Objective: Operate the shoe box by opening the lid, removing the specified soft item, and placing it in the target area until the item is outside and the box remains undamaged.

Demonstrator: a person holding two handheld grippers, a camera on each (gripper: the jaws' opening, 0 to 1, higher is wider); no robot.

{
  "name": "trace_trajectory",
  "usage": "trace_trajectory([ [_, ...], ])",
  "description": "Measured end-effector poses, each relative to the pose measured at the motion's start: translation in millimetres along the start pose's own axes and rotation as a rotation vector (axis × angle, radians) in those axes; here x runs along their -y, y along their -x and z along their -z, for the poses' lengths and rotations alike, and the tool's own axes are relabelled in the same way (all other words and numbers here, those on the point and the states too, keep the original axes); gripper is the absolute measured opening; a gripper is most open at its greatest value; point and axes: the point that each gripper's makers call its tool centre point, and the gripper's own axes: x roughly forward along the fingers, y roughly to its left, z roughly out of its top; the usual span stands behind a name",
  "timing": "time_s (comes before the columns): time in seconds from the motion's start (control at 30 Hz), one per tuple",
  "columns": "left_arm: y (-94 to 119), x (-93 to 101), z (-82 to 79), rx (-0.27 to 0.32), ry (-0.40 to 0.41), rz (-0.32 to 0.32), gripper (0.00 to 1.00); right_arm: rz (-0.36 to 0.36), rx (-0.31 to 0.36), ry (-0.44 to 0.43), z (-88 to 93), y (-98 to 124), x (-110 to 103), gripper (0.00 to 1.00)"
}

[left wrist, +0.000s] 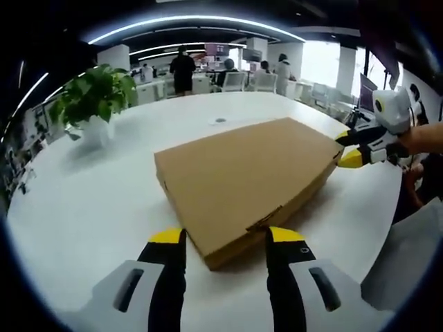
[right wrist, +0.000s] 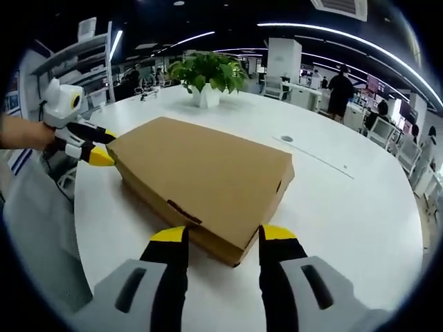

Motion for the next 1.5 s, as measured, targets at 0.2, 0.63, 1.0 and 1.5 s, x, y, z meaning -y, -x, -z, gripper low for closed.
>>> trace_trajectory([
  [0.2, 4.3, -9.9, 3.1, -0.015, -0.014, 0.019, 0.45, 0.004, 0.003, -0.026, -0.9, -0.1, -11.9, 0.36],
  [0.63, 15.0, -30.1, 10.8, -0.04, -0.041, 0.056, 0.45, 0.009, 0.004, -0.052, -4.5, -1.8, -39.0, 0.34],
  [1.0, 24.9, -49.3, 18.5, -0.061, -0.065, 0.086, 0.45, -0.006, 0.0, -0.043, -6.8, -3.5, -62.8, 0.32],
  [1.5, 39.8, -72.8, 27.6, -0.073, -0.085, 0.118, 0.45, -0.049, 0.019, -0.05, -11.7, -7.0, -96.9, 0.34],
])
